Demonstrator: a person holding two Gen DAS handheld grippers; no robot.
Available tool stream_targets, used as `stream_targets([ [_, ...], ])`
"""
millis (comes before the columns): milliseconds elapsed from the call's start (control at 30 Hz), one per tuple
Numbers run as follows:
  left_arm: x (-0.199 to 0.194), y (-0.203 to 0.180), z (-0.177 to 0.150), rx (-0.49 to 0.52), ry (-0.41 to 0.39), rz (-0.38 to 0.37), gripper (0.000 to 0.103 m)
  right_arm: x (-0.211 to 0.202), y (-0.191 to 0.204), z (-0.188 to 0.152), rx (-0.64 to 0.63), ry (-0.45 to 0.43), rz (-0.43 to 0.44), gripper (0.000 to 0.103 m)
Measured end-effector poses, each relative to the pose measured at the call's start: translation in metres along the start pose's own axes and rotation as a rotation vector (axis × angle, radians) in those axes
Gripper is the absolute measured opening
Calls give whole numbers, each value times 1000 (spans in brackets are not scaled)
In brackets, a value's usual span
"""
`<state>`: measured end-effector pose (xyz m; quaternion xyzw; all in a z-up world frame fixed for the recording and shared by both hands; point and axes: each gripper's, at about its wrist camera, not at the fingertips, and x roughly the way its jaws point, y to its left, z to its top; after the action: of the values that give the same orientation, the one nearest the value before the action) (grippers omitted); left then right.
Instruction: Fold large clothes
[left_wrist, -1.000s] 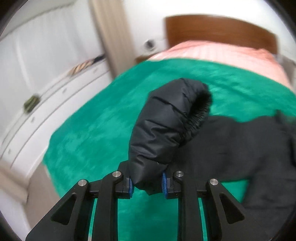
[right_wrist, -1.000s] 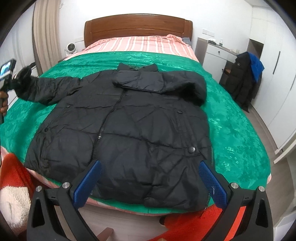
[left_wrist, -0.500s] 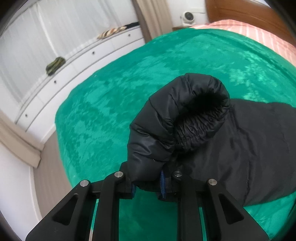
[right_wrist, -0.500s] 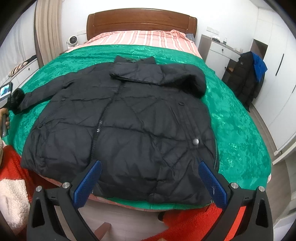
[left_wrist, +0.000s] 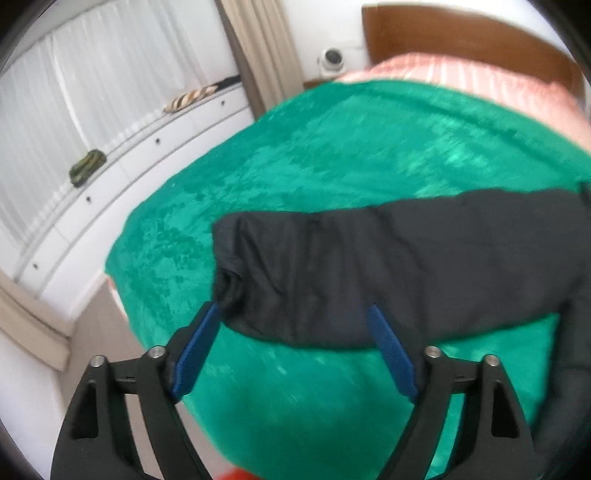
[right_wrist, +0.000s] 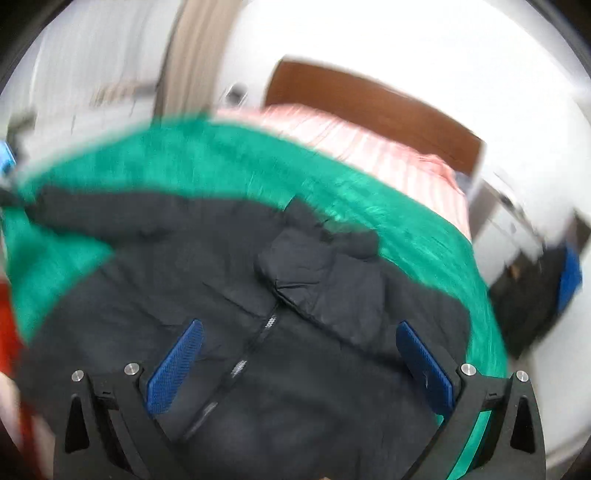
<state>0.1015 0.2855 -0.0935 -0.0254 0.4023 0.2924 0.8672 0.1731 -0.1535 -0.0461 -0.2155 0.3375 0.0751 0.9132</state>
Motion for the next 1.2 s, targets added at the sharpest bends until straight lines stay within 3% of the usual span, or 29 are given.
stream_targets([
  [100, -28, -8, -22, -54, -11, -90, 91, 95, 24, 16, -150, 95, -2, 103],
  [200, -41, -22, -43, -50, -2, -137, 91, 159, 31, 12, -174, 173, -72, 101],
  [233, -44, -27, -50, -38, -4, -138, 91, 176, 28, 8, -169, 203, -90, 96],
  [300, -46, -35, -59, -8, -15, -134, 91, 185, 13, 10, -84, 192, -50, 46],
  [333, -47, -38, -62, 14, -23, -122, 91, 178, -5, 13, 5, 172, -61, 12],
  [400, -46, -41, -65, 34, -36, -103, 91, 149, -37, 14, 140, 93, -64, 9],
  [533, -44, -40, -63, -9, -26, -109, 91, 44, -159, -10, 430, -60, -109, 8],
  [667, -47, -41, -59, -32, -31, -121, 91, -46, -271, -65, 589, -102, -206, 8],
  [800, -47, -52, -62, -8, -26, -111, 91, -95, -361, -139, 681, -19, -344, 8],
  [933, -44, -62, -65, 12, -7, -101, 91, -92, -423, -244, 829, 203, -407, 9],
  [1000, -44, -66, -66, 31, -7, -87, 91, -86, -433, -283, 881, 285, -415, 13],
  [1067, -42, -68, -67, 45, 3, -78, 91, -80, -436, -325, 964, 361, -393, 31],
  [1200, -37, -66, -65, 33, 25, -64, 91, -87, -435, -367, 987, 407, -413, 41],
])
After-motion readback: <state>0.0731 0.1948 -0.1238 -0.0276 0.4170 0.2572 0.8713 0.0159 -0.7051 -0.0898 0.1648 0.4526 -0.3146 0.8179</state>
